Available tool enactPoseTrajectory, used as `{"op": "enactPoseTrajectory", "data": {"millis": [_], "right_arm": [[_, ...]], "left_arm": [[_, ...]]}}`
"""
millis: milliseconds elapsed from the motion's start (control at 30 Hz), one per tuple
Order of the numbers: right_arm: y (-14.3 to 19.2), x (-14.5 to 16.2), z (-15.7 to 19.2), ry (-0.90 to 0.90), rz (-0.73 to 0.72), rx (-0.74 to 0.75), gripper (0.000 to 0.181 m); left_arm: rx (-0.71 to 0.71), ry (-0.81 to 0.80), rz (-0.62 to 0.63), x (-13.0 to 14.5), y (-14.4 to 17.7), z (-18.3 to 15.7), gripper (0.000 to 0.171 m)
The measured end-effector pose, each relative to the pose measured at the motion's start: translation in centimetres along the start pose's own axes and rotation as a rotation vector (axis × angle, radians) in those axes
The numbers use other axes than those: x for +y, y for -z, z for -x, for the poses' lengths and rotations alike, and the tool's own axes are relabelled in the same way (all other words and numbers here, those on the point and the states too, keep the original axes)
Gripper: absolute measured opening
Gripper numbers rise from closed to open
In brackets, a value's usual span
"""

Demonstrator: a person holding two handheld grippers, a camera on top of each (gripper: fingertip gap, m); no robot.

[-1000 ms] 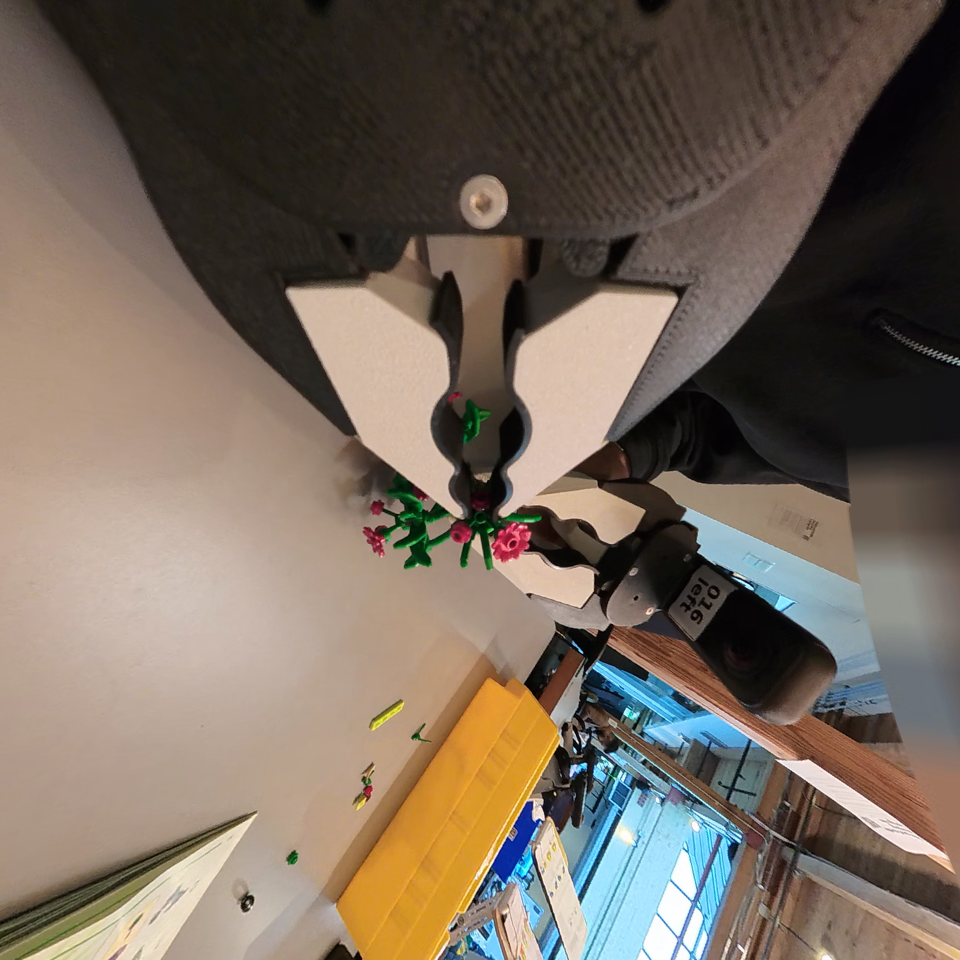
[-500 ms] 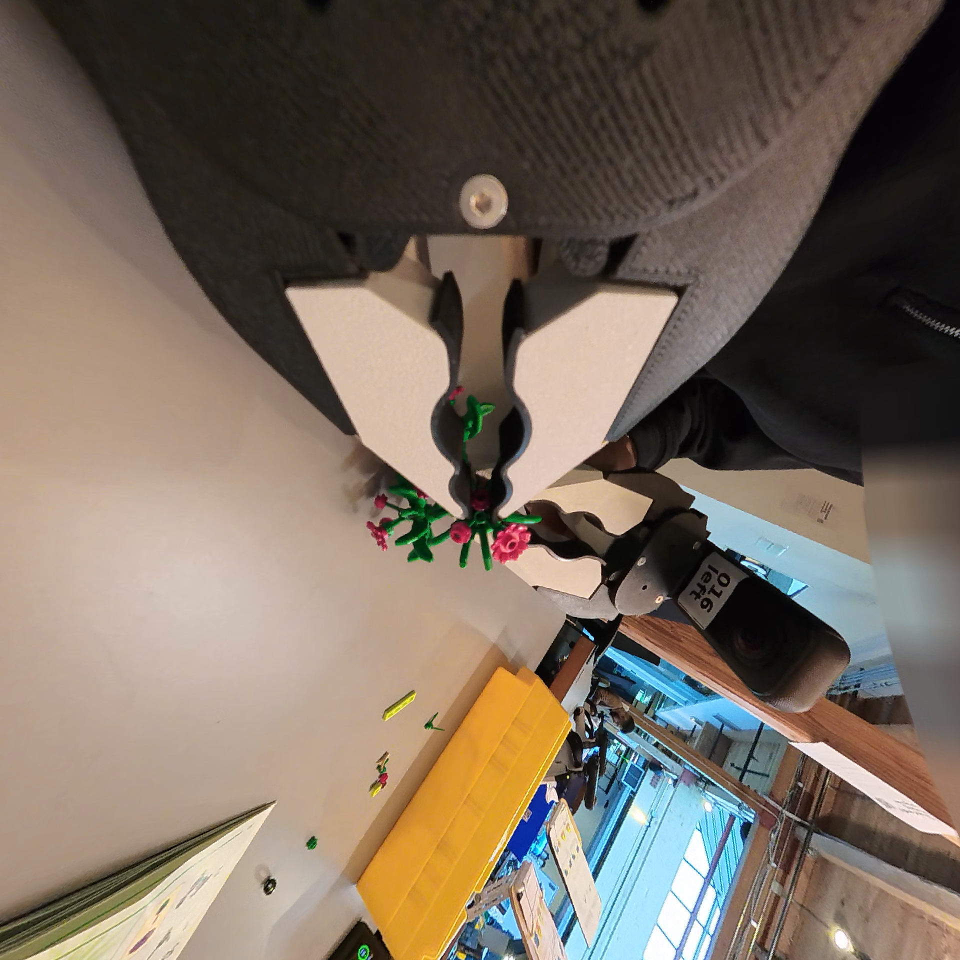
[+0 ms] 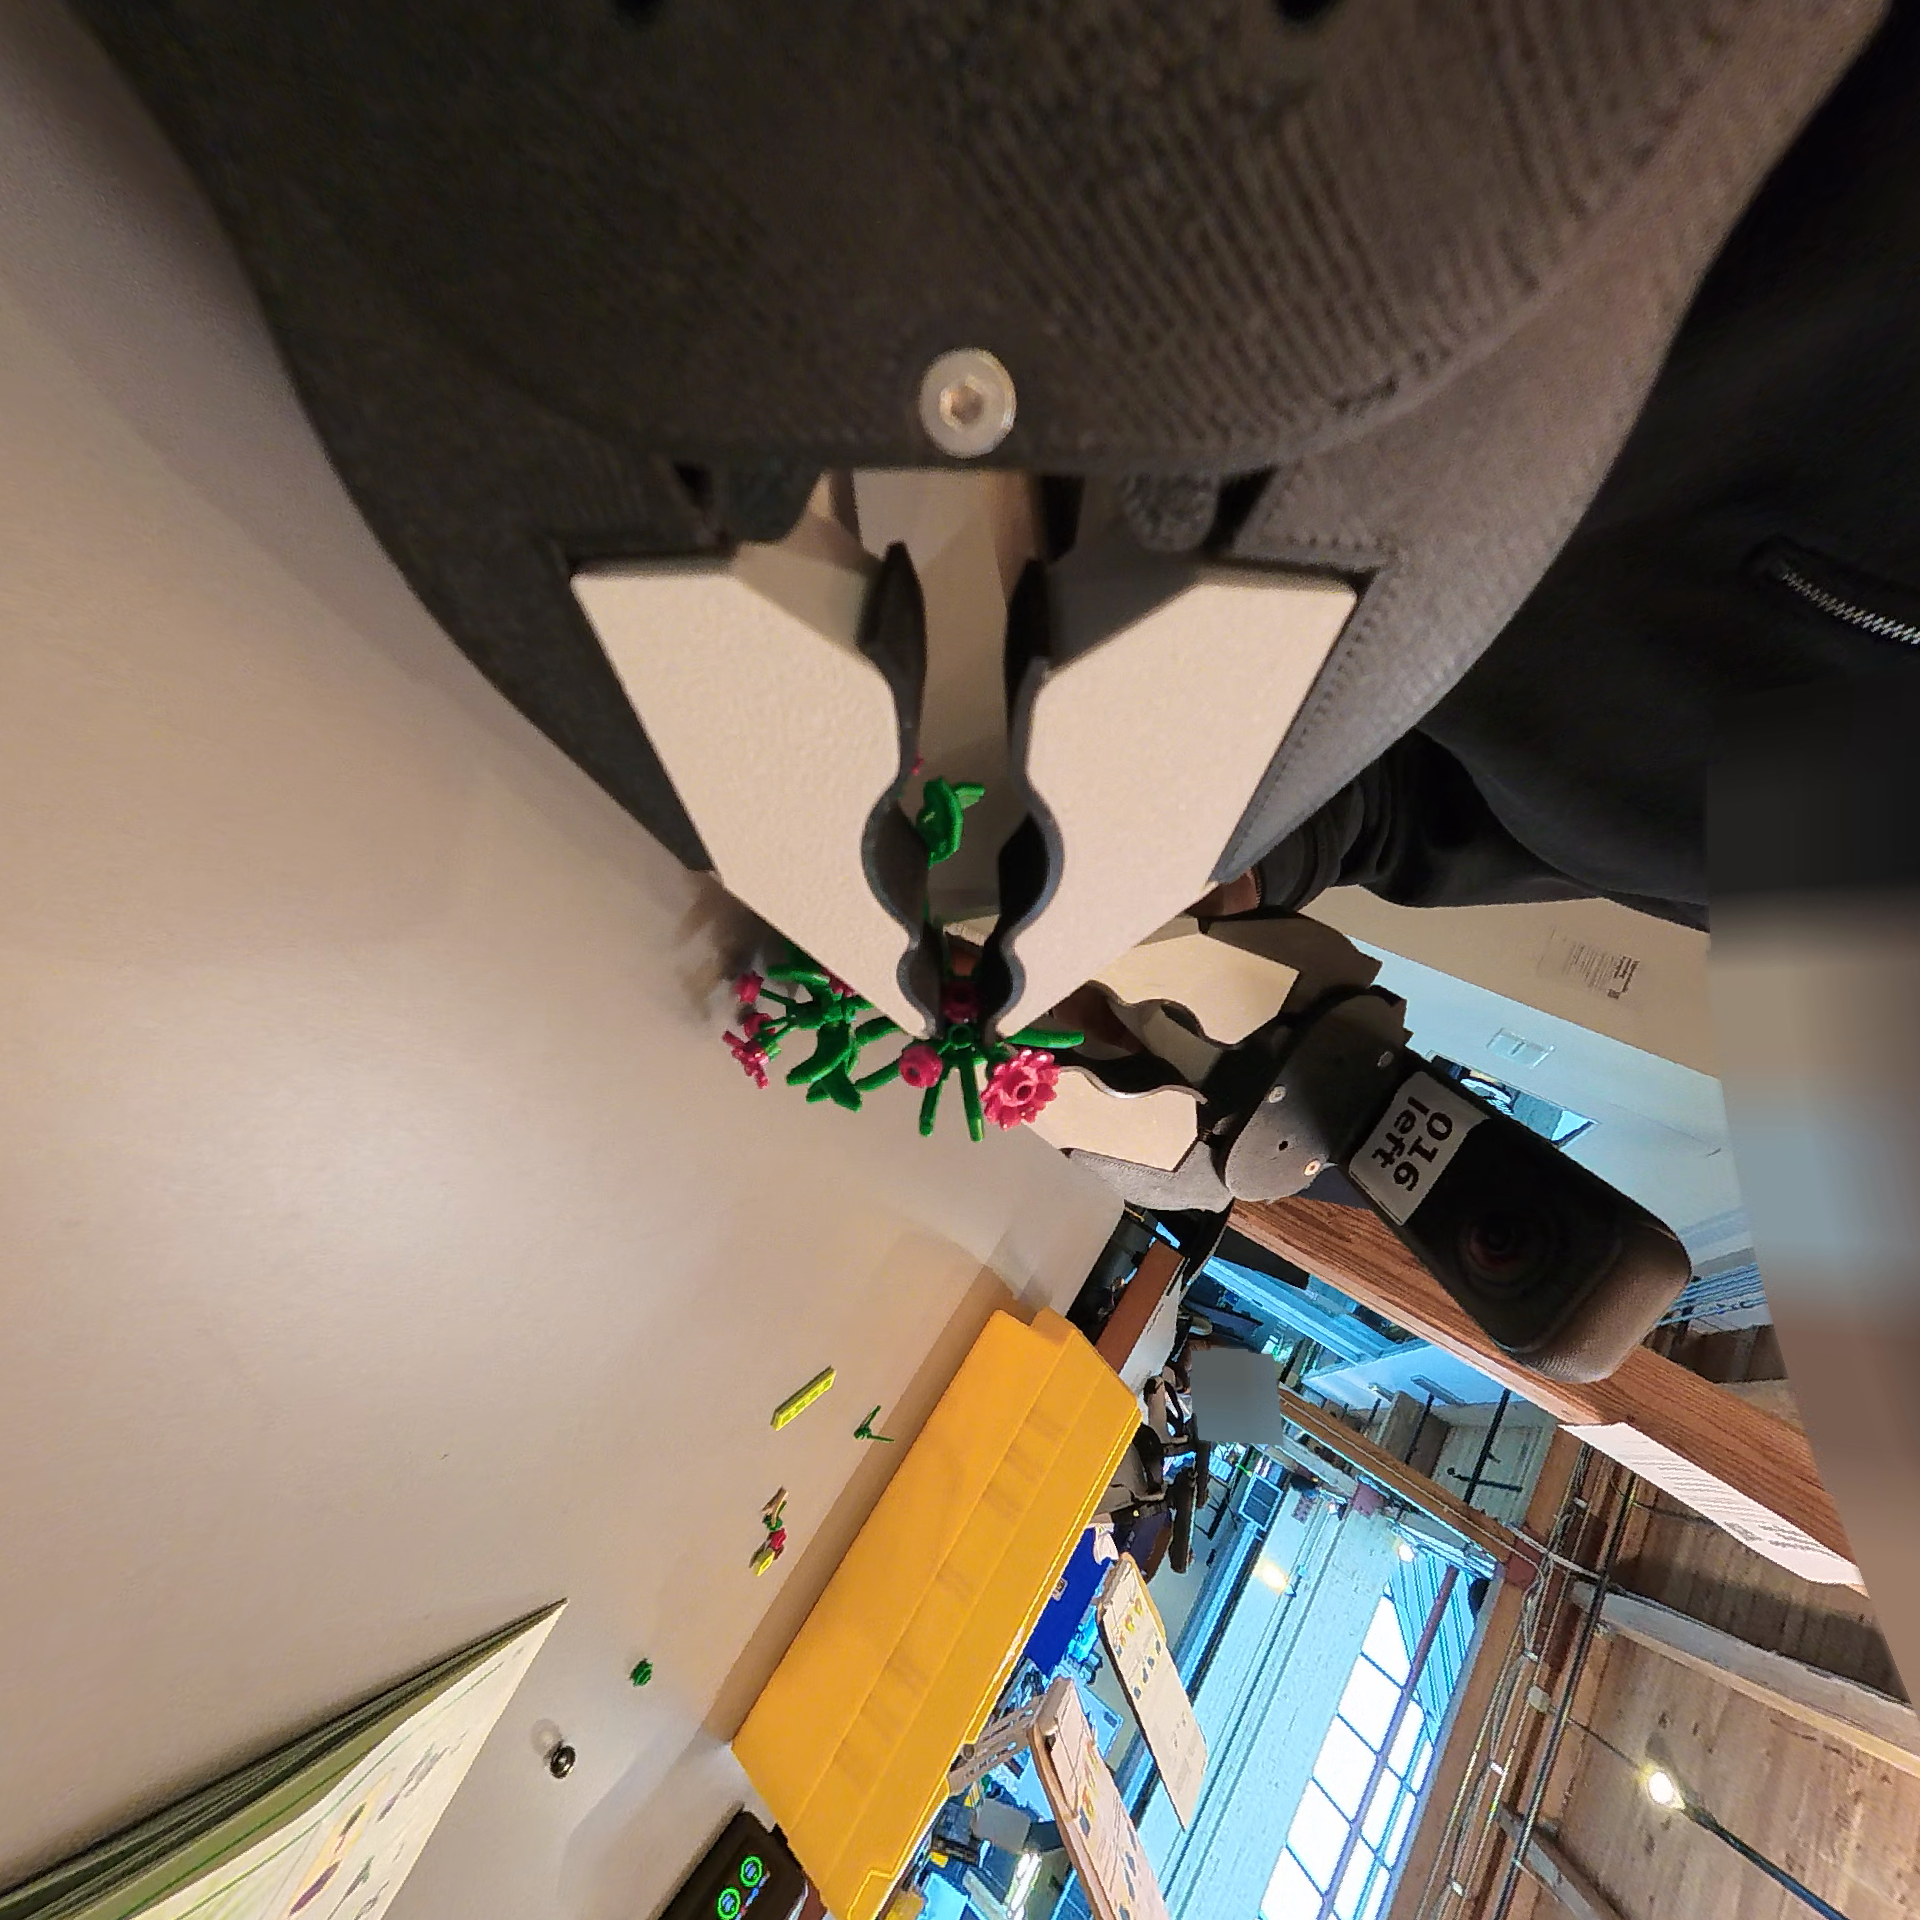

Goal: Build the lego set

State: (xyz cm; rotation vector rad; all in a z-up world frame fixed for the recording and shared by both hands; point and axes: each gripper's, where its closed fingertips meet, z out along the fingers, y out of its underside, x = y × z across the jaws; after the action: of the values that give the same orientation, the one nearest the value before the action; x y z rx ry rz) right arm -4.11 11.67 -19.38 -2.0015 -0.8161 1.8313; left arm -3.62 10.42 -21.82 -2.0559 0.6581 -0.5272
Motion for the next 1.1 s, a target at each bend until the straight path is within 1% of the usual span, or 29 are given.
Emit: {"op": "enactPoseTrajectory", "data": {"millis": [133, 167, 233, 267, 367, 500, 567, 633, 767, 833, 867, 933, 1000, 1100], "right_arm": [[0.0, -0.4, 0.2, 0.016, -0.013, 0.005, 0.005], [0.0, -0.6, 0.4, 0.02, -0.023, 0.002, 0.008], [0.1, -1.3, 1.1, 0.024, -0.057, -0.031, 0.024], [0.2, -1.6, 1.5, 0.018, -0.068, -0.052, 0.027], [0.7, -2.2, 2.0, 0.026, -0.096, -0.068, 0.028], [1.4, -2.9, 2.5, 0.04, -0.153, -0.067, 0.029], [1.8, -3.2, 2.7, 0.063, -0.19, -0.064, 0.03], [2.1, -3.6, 2.9, 0.106, -0.233, -0.054, 0.029], [2.1, -3.6, 2.8, 0.247, -0.291, -0.029, 0.028], [2.0, -3.7, 3.0, 0.248, -0.323, -0.057, 0.028], [2.2, -3.9, 3.7, 0.253, -0.351, -0.116, 0.029], [2.7, -4.3, 5.1, 0.288, -0.408, -0.225, 0.018], [2.8, -4.2, 5.6, 0.318, -0.409, -0.243, 0.022], [2.3, -3.3, 6.4, 0.413, -0.389, -0.224, 0.027]], "left_arm": [[0.008, 0.017, -0.017, -0.3, 0.1, 0.1, 0.014], [0.018, 0.031, -0.028, -0.4, 0.2, 0.1, 0.014], [0.027, 0.058, -0.041, -0.6, 0.5, 0.4, 0.014], [0.029, 0.067, -0.049, -0.7, 0.6, 0.6, 0.014], [0.04, 0.11, -0.083, -1.1, 1.1, 1.2, 0.014], [0.079, 0.212, -0.173, -1.9, 1.9, 2.2, 0.014], [0.14, 0.276, -0.263, -2.8, 2.6, 2.4, 0.014], [0.225, 0.376, -0.359, -3.8, 3.5, 2.6, 0.014], [0.533, 0.685, -0.581, -5.7, 6.2, 3.3, 0.013], [0.661, 0.803, -0.68, -6.2, 7.6, 4.2, 0.013], [0.697, 0.834, -0.714, -6.2, 8.0, 4.6, 0.013], [0.755, 0.853, -0.757, -6.3, 8.7, 4.8, 0.013], [0.803, 0.863, -0.795, -6.5, 9.2, 4.8, 0.013], [0.783, 0.843, -0.817, -6.6, 9.3, 4.8, 0.013]]}}
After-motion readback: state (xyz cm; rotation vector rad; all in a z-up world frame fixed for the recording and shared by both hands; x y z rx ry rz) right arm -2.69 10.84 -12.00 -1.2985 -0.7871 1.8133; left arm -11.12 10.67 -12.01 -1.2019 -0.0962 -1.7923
